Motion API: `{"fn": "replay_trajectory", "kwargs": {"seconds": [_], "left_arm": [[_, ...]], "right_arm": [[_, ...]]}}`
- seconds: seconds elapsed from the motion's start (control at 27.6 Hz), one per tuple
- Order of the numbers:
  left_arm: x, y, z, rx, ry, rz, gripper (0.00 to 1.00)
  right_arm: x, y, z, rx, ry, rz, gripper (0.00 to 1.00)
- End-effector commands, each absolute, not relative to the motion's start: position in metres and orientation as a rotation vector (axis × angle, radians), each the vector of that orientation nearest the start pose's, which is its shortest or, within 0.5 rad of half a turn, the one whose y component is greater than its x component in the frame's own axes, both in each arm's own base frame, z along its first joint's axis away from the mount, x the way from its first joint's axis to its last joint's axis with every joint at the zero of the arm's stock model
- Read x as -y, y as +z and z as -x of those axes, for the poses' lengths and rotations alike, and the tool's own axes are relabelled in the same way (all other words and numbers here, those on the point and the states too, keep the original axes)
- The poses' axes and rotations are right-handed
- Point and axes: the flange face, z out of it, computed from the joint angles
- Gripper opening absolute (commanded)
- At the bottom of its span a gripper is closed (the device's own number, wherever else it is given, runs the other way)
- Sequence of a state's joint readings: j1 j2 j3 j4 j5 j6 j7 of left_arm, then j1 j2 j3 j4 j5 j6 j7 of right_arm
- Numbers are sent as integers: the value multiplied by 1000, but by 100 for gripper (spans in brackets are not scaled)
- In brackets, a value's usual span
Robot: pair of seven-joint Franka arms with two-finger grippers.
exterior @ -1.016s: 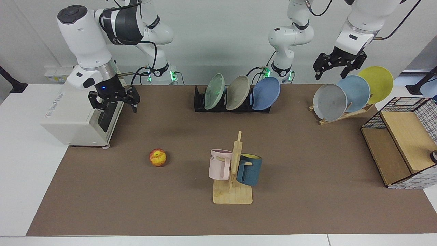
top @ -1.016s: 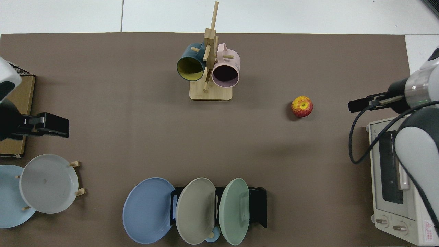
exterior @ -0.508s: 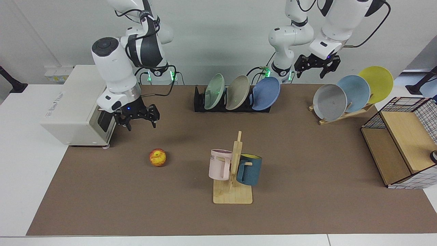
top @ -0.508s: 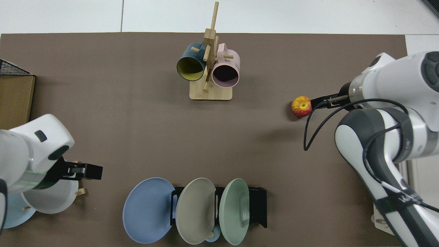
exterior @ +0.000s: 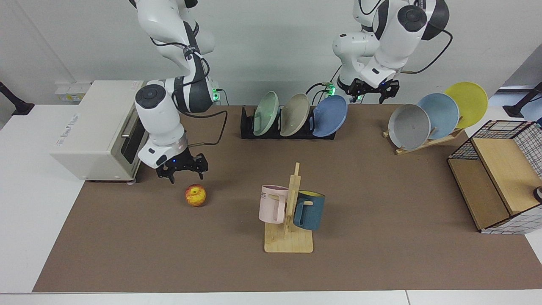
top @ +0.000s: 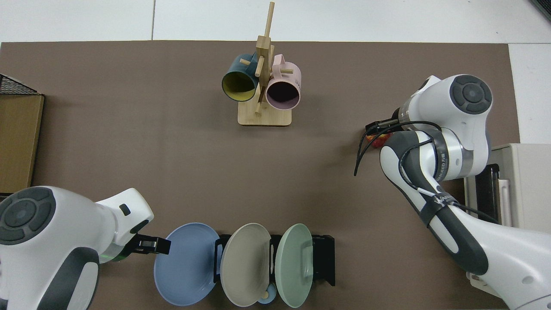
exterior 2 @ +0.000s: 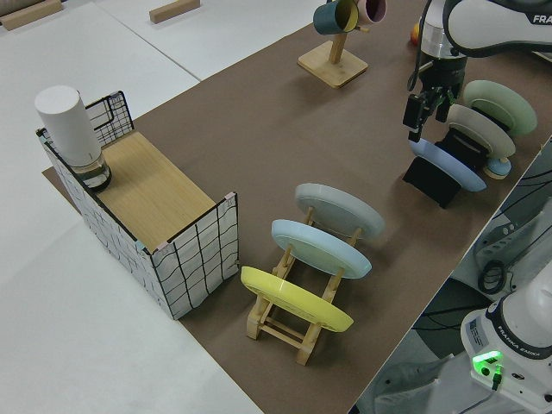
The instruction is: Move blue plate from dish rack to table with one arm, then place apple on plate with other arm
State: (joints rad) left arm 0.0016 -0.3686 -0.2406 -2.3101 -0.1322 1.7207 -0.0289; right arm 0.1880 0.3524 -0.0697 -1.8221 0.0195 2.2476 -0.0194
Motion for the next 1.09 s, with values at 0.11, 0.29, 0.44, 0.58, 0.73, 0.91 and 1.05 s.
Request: {"fn": "replay_trajectory", "kwargs": {"seconds": [0.11,0.29,0.44,0.58,0.73,0.91,1.05], "left_arm": [[133,435,-373,-291,346,3171,99],[132,418,-369,-292,357,3165,97],[145,418,-365,-335,353,3157,75],[145,418,-363,-330,367,3154,24],[146,417,-362,-338,374,3150,1],[143,418,-362,-345,388,3117,0],[135,421,-364,-357,384,3062,0]], "right_arm": [[-83,312,-646,161,-78,3150,100],[-84,304,-646,118,-62,3153,100],[-85,299,-646,120,-57,3154,91],[-87,298,-647,151,-71,3163,15],[-92,299,-646,179,-61,3175,0],[-94,305,-645,184,-64,3176,0],[-94,316,-644,189,-56,3175,0]]}}
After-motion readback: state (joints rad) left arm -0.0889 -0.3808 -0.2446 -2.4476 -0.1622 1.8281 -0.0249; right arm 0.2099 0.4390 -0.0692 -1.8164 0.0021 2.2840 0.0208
